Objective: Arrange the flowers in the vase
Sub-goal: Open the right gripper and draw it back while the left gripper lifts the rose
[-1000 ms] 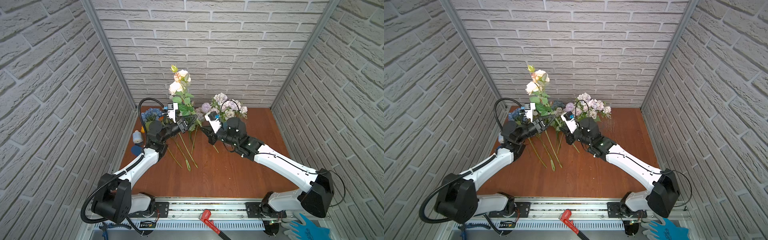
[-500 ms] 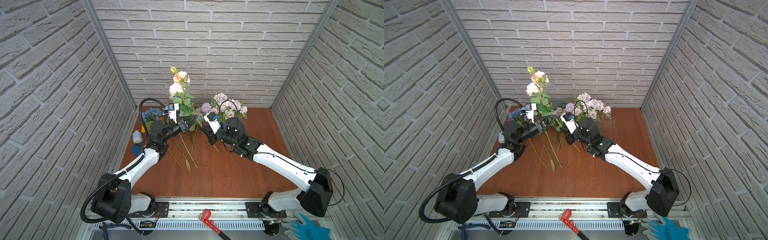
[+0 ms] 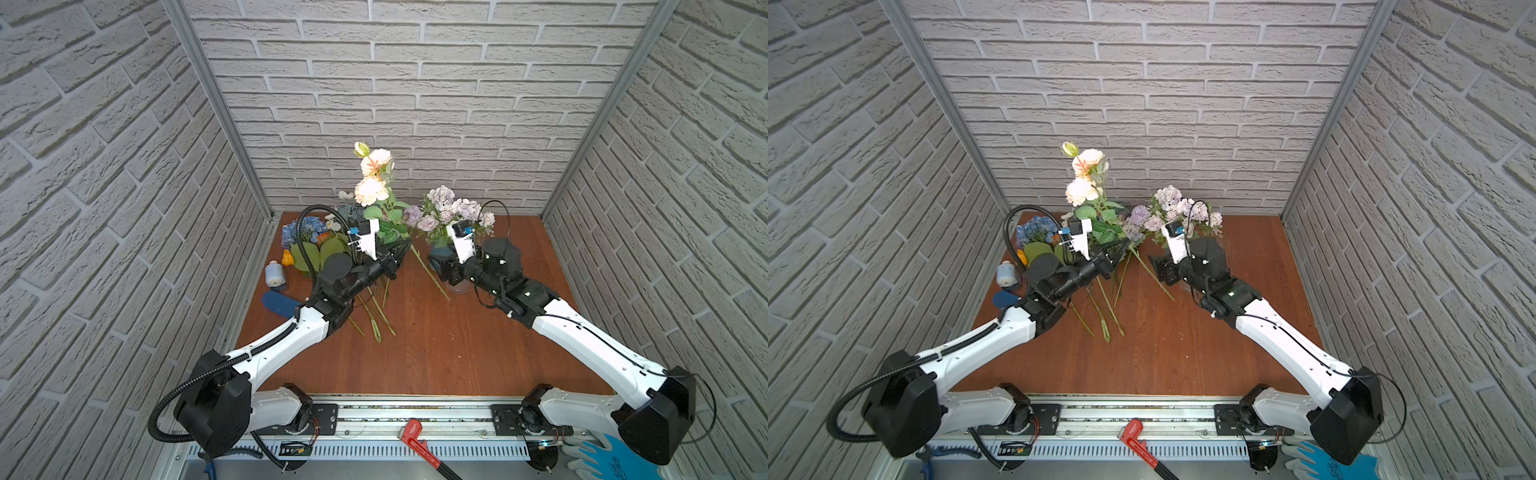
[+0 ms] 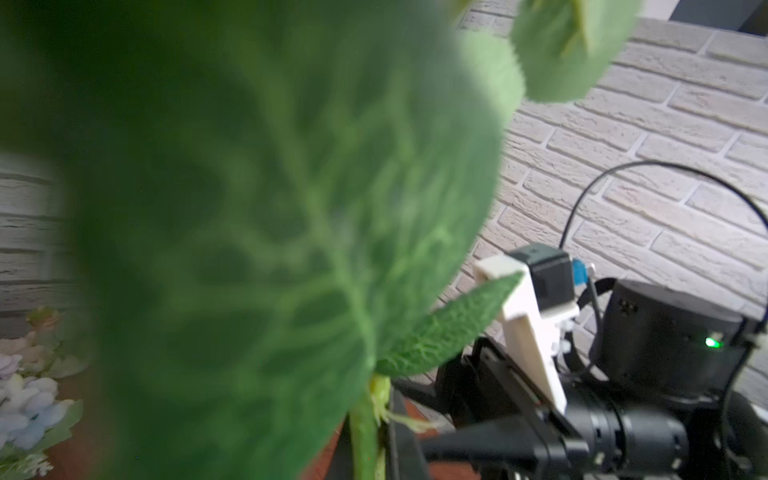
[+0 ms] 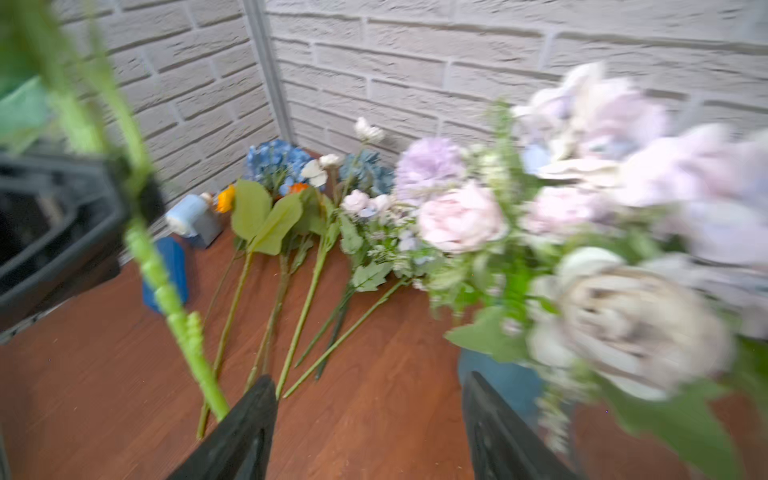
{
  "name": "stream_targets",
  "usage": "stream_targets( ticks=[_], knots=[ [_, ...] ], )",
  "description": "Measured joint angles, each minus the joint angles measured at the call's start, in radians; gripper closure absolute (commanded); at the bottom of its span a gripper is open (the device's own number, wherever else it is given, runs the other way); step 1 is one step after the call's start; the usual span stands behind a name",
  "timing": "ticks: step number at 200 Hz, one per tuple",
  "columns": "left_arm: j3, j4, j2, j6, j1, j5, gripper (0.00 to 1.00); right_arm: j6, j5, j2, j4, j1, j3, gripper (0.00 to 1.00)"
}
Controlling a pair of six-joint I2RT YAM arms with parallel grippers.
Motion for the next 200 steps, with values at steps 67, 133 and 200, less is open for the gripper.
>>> stream_targets(
  ticks=[67, 133, 200],
  knots=[
    [0.037, 0.07, 0.132, 0.204, -0.145, -0.204, 1.0, 0.128, 0.116, -0.103, -0.071, -0.204, -0.04, 0.29],
    [0.304, 0.069, 0.285, 0.295, -0.168, -0.203, 1.0, 0.219, 0.19, -0.191, -0.101, -0.355, -0.106, 0.27],
    [0.507, -0.008, 0.384, 0.467, -0.179, -0.211, 1.0, 0.254, 0.167, -0.219, -0.09, -0.415, -0.159, 0.27]
  ],
)
